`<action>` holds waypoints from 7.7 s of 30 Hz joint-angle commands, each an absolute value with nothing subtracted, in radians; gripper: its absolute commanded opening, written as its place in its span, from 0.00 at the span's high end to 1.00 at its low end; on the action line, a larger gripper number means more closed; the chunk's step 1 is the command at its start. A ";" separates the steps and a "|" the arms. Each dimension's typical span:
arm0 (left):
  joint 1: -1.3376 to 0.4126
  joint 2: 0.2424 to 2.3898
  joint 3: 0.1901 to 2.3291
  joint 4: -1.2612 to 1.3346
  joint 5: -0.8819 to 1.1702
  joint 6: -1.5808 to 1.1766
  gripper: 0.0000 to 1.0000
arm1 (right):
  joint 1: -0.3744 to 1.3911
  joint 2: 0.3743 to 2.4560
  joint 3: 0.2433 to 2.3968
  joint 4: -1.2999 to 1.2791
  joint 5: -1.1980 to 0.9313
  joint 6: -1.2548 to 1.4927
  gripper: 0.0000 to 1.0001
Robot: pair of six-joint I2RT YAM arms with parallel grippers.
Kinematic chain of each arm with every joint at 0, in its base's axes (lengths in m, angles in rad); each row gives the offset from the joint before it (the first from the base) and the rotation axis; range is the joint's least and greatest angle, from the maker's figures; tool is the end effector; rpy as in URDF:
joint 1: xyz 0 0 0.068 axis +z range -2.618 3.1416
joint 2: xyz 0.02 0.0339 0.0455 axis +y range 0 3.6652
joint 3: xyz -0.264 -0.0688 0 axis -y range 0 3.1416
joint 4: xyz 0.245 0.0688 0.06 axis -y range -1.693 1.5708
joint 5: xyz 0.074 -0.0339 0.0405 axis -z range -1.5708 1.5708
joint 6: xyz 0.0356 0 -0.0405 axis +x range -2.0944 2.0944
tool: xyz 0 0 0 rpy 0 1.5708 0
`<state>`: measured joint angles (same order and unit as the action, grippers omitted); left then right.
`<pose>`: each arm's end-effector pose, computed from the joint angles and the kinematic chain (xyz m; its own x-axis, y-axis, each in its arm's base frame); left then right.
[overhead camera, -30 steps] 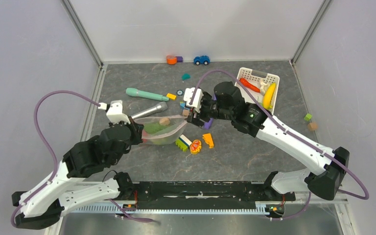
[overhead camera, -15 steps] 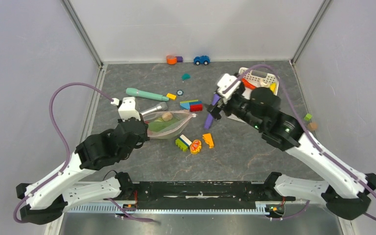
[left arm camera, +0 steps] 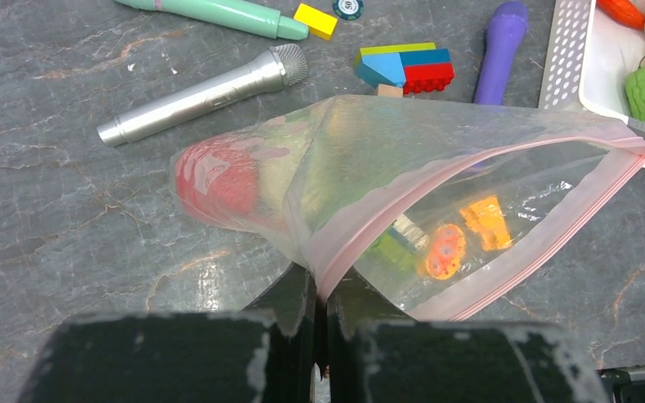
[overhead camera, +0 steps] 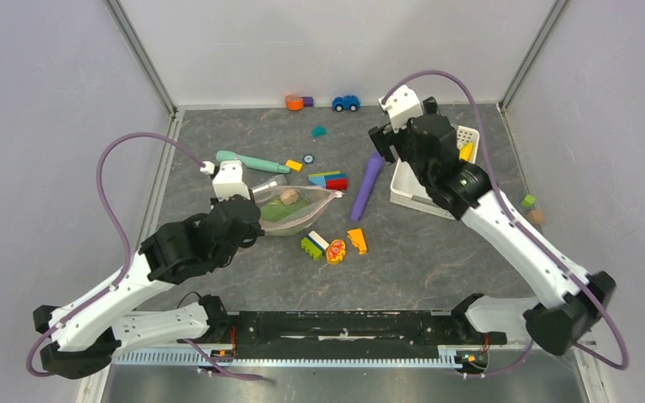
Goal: Place the food in the zip-top bag and seal the zipper
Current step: Pick up the fake vegetable from the bin, then place the fake vegetable in the zipper food storage bag, then pick up the fake fruit from the bin.
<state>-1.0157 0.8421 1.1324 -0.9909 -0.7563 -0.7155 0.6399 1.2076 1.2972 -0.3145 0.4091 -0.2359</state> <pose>0.0936 -0.1045 0.3737 -0.4806 -0.1304 -0.8672 0.0350 0.9852 -0.1676 0.2241 0.1492 0.4182 -0.1186 -0.3556 -0.9271 -0.2720 0.9096 -0.3141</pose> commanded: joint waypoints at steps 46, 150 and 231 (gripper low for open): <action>-1.011 0.805 1.003 -0.725 -0.649 -0.592 0.98 | 0.036 1.885 1.365 -0.532 0.121 -0.127 0.41; -1.009 0.800 0.997 -0.739 -0.614 -0.632 0.98 | 0.862 1.291 0.925 0.479 -0.449 -0.188 0.02; -1.008 0.837 1.000 -0.739 -0.633 -0.609 0.98 | -0.034 1.931 1.184 0.289 0.353 -0.006 0.56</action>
